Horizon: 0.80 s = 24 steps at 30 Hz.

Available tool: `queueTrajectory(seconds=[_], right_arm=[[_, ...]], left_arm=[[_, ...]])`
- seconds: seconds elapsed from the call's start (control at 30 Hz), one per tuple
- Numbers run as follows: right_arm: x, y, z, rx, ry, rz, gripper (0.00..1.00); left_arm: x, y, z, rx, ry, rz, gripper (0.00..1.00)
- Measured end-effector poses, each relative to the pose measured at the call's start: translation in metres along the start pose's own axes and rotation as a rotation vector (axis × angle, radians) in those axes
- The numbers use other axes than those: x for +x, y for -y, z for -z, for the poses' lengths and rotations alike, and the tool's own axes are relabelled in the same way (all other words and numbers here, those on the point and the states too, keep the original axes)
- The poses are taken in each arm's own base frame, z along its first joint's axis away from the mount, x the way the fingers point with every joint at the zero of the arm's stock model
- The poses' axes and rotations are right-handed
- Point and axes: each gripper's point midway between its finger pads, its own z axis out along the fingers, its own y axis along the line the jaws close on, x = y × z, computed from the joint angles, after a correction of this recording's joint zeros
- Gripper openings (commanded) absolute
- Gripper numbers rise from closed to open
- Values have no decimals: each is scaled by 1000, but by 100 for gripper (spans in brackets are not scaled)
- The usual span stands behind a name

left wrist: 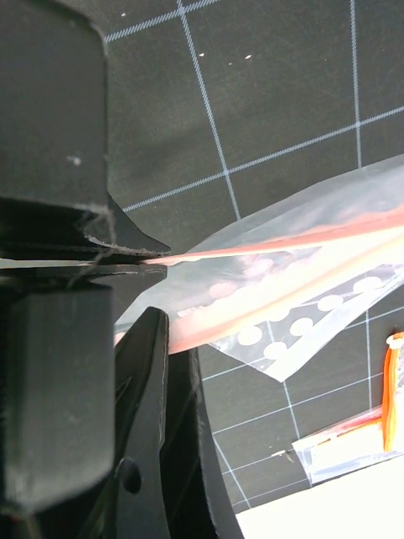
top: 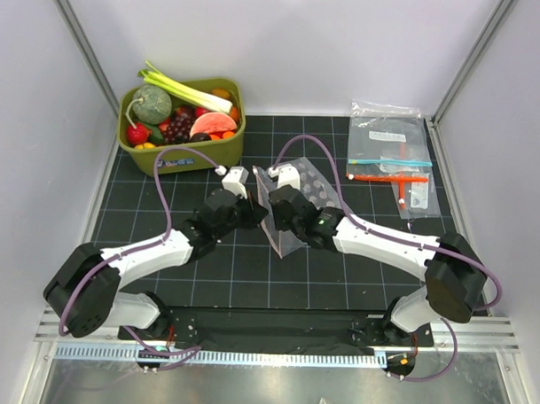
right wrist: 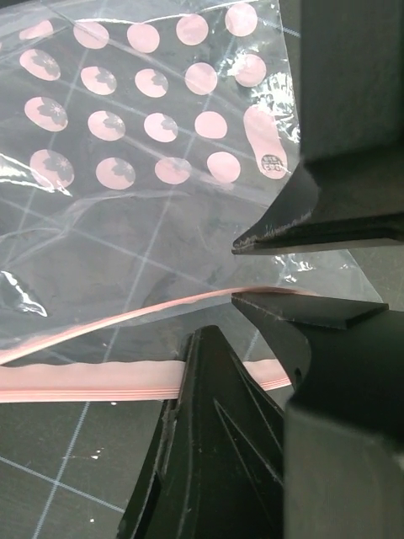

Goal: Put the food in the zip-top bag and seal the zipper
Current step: Open the zipper of the food storage bag at the center of the board.

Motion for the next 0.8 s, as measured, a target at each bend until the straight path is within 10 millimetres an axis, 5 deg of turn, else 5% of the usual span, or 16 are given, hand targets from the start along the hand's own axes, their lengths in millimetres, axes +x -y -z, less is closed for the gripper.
queueTrajectory(seconds=[0.13, 0.43, 0.8], right_arm=[[1, -2, -1, -9, -4, 2, 1], [-8, 30, 10, 162, 26, 27, 1], [-62, 92, 77, 443, 202, 8, 1]], left_arm=[[0, 0, 0, 6, -4, 4, 0], [1, -7, -7, -7, -24, 16, 0], [29, -12, -39, -19, -152, 23, 0]])
